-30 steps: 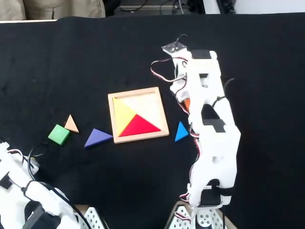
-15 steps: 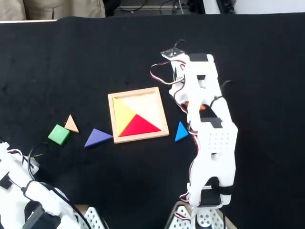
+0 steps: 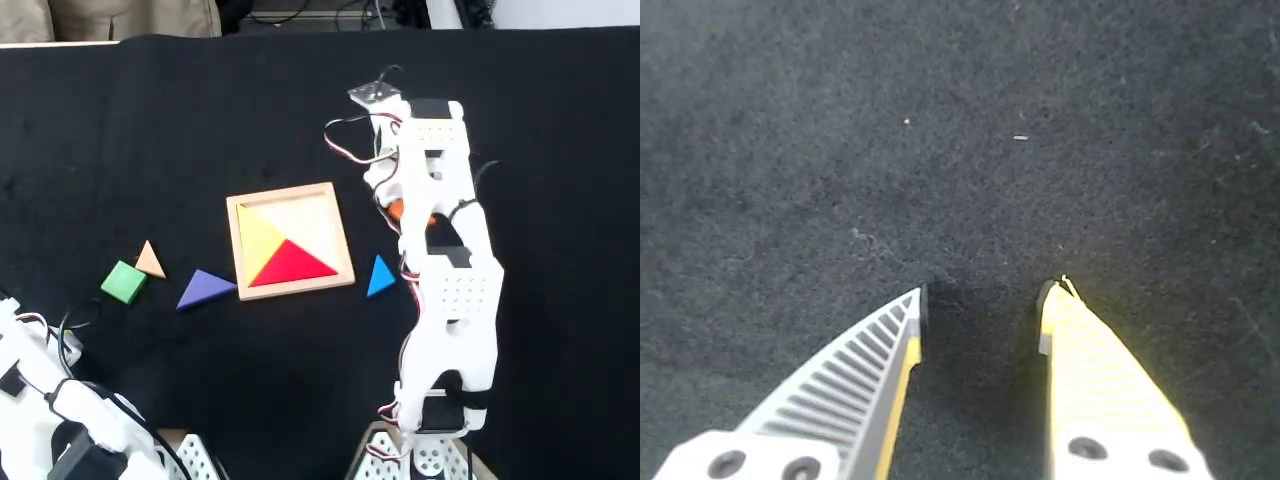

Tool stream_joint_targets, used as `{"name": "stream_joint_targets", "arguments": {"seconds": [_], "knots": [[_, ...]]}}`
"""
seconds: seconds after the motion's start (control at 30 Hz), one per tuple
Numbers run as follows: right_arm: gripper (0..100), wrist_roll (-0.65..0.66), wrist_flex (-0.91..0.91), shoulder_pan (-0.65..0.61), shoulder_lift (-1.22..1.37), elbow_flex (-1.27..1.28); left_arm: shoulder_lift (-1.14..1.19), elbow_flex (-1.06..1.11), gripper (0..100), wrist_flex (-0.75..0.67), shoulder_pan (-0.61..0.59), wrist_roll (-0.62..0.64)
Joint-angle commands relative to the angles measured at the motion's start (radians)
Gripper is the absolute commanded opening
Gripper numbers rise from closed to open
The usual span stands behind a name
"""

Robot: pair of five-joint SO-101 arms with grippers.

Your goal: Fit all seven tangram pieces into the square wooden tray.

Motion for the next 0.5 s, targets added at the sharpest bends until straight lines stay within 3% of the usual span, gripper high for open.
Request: {"name": "stream_joint_targets", "arguments": {"seconds": [0.0, 0.47], "knots": [[20.9, 0.009, -0.011, 0.008, -0.004, 0.013, 0.002, -0.002, 20, -0.015, -0.005, 0.003], [17.2, 0.003, -0.163, 0.005, -0.004, 0.168, 0.002, -0.002, 20, -0.015, -0.005, 0.003]]}}
